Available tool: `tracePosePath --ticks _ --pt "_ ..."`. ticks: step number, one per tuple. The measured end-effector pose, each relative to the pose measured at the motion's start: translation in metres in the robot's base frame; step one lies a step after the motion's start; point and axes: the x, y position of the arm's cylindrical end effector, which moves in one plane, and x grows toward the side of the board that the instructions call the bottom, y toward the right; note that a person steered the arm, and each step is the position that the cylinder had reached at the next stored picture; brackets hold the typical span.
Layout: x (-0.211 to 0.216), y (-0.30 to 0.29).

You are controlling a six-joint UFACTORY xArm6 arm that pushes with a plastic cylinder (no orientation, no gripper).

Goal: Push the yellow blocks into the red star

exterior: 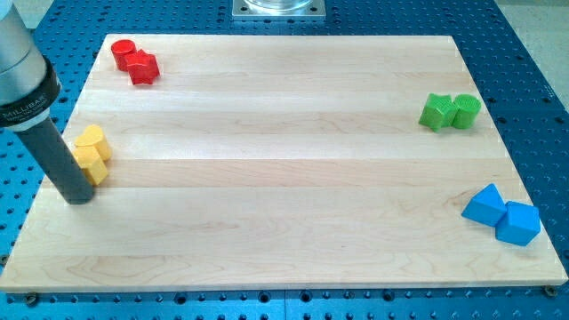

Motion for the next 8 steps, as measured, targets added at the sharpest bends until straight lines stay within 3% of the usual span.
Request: tracePosePath --ticks 1,4,8 --pt "-0.021 0.000" --pt "-0.147 0.000" --pt "-0.190 -0.028"
